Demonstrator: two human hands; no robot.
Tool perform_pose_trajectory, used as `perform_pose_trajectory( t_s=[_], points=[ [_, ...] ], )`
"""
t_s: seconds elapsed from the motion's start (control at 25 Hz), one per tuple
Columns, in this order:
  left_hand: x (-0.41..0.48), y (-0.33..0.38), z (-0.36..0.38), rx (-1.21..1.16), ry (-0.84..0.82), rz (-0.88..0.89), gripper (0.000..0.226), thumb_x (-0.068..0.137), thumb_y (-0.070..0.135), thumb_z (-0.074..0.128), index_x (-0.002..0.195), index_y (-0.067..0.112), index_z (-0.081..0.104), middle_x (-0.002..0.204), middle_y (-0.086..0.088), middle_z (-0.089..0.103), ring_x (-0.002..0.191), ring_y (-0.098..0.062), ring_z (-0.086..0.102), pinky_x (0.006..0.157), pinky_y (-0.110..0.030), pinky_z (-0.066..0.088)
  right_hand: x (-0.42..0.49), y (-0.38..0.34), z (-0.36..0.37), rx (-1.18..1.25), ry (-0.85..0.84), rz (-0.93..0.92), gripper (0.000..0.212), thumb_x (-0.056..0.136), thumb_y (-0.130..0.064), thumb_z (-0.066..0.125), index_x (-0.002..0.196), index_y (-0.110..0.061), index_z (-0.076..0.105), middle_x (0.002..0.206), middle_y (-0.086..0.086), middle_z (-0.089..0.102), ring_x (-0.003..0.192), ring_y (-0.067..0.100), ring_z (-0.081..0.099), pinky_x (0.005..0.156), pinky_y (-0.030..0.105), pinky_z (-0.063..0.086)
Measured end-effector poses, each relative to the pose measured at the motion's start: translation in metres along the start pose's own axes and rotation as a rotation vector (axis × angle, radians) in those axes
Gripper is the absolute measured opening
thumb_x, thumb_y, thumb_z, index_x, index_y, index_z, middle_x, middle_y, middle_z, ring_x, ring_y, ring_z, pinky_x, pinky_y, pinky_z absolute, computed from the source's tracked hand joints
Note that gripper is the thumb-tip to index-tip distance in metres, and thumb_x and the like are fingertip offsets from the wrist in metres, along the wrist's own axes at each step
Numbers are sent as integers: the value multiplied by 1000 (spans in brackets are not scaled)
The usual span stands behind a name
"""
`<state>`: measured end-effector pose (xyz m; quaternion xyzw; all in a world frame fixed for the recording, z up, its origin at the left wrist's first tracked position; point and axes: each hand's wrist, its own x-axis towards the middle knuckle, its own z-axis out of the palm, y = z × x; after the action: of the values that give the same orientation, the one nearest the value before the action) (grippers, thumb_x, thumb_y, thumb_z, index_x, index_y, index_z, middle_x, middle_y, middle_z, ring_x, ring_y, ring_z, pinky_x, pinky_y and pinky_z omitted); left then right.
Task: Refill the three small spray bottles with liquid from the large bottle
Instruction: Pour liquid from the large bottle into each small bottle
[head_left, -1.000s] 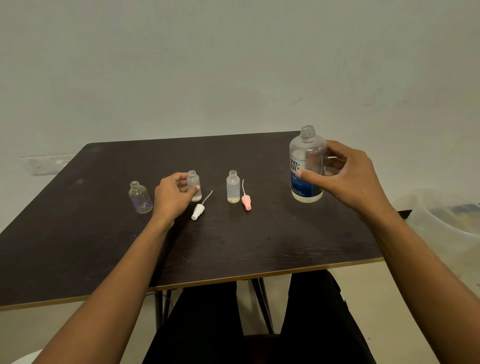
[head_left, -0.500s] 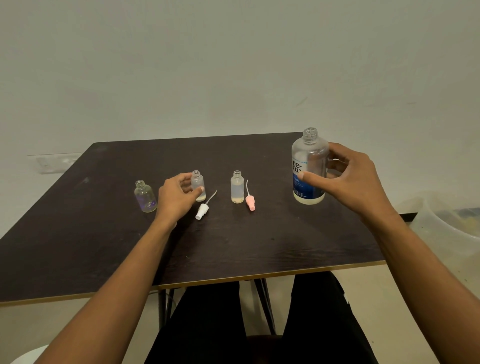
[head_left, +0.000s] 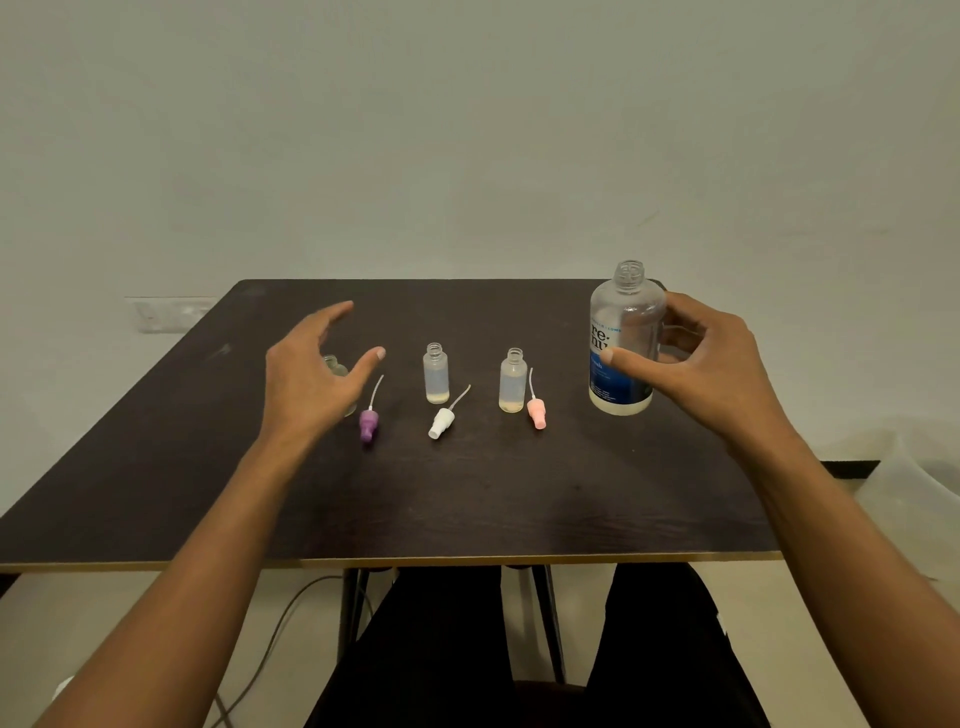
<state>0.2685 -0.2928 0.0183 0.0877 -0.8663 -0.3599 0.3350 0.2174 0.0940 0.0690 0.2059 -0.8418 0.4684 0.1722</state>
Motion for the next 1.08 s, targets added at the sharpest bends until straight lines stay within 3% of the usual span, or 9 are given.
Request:
perform_pose_trajectory(
  t_s=[0.2,0.52,0.68,0.8,0.96,1.08],
  points=[
    [-5,-32,-5,55,-86,-195,81,79,42,88,148,18,54,145,-4,63,130,-19,61,111,-36,48,3,-6,11,-8,-22,-6,71,75,-48,88,140,-32,63,125,-17,68,111,3,65,85,7,44],
    [-8,-46,0,18,-59,-299,62,77,32,91,132,16,68,119,-2,75,107,-13,71,99,-30,54,3,-2,12,-19,-38,-1,72,76,-47,88,141,-30,62,129,-12,69,114,7,65,87,11,46],
    [-9,-46,0,-4,-18,-310,50,80,22,90,126,13,72,110,-2,77,95,-9,71,97,-30,57,3,-2,14,-27,-47,8,72,76,-47,87,141,-32,61,126,-18,66,110,2,63,83,5,42],
    [-6,-42,-4,-18,12,-298,48,81,23,89,125,14,72,110,-2,78,95,-7,72,88,-19,54,4,-4,13,-28,-49,6,72,75,-48,87,140,-33,62,122,-21,66,105,-6,63,78,1,44],
    [2,-20,-14,-101,49,-210,48,83,25,88,127,20,71,111,7,76,97,0,71,87,-15,53,7,-5,12,-26,-42,-15,71,77,-45,88,141,-30,62,125,-15,69,111,5,65,87,11,45],
    [13,9,-15,-179,53,-119,42,85,26,85,124,26,71,111,13,75,99,2,72,92,-19,56,10,-8,13,-16,-38,-17,66,76,-45,88,136,-34,63,119,-21,68,108,1,66,86,10,45]
  ],
)
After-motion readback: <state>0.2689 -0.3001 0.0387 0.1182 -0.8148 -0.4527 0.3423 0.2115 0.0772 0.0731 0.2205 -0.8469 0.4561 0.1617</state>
